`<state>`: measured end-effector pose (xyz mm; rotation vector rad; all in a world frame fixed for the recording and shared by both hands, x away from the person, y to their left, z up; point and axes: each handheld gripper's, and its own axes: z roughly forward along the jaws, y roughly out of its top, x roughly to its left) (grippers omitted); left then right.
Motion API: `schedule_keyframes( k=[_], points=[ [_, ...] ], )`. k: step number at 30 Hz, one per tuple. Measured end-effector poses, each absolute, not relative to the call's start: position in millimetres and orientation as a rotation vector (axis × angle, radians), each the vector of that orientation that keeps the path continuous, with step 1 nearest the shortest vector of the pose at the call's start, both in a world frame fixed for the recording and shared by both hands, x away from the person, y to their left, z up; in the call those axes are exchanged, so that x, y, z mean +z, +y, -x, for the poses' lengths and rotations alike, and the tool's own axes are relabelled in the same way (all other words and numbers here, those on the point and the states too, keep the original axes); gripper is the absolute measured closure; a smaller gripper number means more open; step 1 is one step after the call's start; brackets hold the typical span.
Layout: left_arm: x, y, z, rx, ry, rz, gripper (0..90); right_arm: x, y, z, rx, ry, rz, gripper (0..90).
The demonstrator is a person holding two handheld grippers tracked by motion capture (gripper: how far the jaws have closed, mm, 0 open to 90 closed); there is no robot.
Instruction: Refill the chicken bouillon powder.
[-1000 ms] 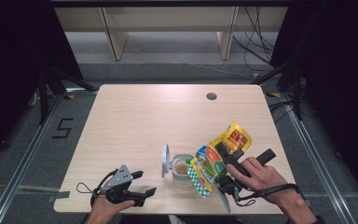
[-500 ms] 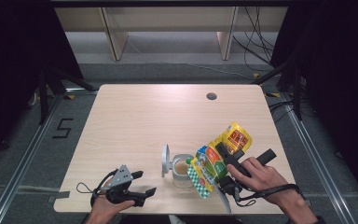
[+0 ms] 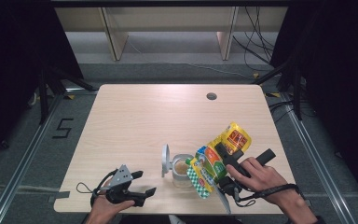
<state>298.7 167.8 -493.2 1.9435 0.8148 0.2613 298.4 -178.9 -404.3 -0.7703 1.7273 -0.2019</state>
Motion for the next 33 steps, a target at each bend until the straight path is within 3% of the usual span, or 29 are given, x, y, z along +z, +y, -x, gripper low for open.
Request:
schedule_keyframes(
  k=[33],
  points=[
    [-493.8,167.5,-298.9,0.261,0.819,-1.944,19.8,-405.6,-181.2,-298.1,-0.179,1.721,0.763,56.0]
  ],
)
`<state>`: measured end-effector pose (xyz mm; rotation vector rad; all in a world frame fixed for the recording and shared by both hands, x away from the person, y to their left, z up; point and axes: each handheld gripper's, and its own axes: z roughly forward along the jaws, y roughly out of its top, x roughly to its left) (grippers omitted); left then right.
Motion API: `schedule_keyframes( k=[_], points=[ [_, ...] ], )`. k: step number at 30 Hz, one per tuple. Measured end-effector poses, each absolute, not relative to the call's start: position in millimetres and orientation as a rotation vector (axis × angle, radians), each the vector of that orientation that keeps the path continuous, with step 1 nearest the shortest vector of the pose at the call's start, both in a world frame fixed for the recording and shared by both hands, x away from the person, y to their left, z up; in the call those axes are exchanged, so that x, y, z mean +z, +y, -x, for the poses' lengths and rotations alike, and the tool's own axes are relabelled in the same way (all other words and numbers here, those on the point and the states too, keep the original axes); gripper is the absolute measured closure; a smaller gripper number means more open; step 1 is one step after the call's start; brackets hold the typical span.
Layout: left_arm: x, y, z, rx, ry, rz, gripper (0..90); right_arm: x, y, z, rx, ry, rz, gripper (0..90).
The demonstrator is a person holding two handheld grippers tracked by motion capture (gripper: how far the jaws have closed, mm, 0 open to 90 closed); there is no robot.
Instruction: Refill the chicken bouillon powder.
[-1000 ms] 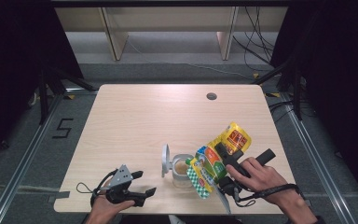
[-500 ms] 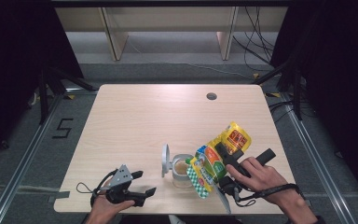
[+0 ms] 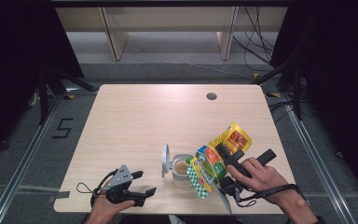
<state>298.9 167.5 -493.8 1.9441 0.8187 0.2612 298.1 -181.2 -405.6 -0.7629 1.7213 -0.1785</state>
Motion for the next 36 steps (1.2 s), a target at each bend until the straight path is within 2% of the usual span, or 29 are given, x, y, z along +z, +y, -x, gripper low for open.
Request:
schedule_keyframes(
  k=[36],
  points=[
    [-493.3,167.7,-298.5,0.26,0.819,-1.942,19.8,-405.3,-182.9,-304.2,-0.173,1.749,0.765,56.7]
  ],
)
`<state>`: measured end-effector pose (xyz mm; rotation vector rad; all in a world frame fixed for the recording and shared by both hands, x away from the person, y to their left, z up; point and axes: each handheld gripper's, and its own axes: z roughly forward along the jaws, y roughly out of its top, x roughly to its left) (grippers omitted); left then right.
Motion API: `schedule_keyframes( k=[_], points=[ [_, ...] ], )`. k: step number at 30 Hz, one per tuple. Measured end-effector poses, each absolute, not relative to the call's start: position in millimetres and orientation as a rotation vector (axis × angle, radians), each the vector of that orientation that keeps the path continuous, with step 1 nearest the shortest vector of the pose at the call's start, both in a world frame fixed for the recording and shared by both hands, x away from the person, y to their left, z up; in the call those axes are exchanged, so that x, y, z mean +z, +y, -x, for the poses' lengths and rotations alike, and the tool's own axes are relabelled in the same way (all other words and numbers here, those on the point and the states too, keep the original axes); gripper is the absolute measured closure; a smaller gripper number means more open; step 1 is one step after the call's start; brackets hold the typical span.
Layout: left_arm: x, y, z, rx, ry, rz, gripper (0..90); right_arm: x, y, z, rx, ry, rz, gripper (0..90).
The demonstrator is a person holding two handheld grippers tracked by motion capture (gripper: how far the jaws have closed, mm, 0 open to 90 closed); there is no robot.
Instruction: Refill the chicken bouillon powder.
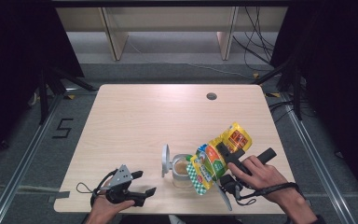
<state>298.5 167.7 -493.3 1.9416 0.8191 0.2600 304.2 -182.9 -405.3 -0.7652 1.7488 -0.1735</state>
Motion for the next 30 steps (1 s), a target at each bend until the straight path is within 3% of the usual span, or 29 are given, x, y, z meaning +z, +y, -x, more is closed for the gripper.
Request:
schedule_keyframes(
  k=[30],
  points=[
    [-493.6,167.4,-298.7,0.258,0.82,-1.941,19.8,-405.4,-183.6,-296.6,-0.141,1.753,0.791,57.3]
  ],
)
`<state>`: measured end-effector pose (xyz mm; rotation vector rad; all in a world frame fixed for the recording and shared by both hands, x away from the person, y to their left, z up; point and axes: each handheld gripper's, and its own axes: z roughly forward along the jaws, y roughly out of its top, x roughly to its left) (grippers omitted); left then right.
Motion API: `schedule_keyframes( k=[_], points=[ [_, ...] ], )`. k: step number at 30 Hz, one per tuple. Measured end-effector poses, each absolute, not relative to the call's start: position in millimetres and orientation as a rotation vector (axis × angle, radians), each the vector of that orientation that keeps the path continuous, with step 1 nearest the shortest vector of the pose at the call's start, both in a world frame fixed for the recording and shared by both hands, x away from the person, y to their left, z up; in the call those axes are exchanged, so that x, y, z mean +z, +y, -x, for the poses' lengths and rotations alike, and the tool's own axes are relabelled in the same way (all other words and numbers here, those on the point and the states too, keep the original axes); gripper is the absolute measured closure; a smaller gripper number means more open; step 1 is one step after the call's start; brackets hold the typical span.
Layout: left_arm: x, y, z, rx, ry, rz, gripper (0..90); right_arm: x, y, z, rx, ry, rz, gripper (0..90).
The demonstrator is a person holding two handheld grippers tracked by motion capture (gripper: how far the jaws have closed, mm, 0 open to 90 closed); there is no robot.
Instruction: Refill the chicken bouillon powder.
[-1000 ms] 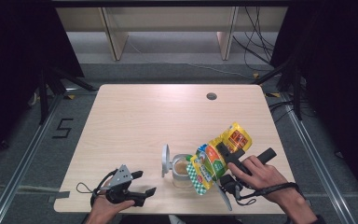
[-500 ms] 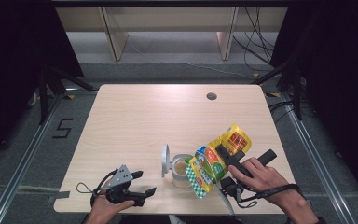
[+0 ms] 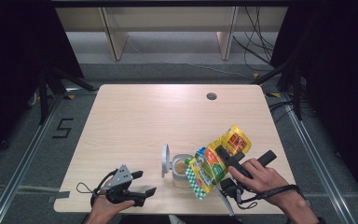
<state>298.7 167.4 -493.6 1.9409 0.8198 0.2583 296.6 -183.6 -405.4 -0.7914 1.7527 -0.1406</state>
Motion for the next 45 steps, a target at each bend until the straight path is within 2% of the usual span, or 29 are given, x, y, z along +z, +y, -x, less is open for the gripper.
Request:
schedule_keyframes(
  k=[45],
  points=[
    [-493.0,167.8,-298.7,0.262,0.823,-1.933,19.8,-406.1,-186.0,-289.9,-0.117,1.744,0.801,57.6]
  ],
)
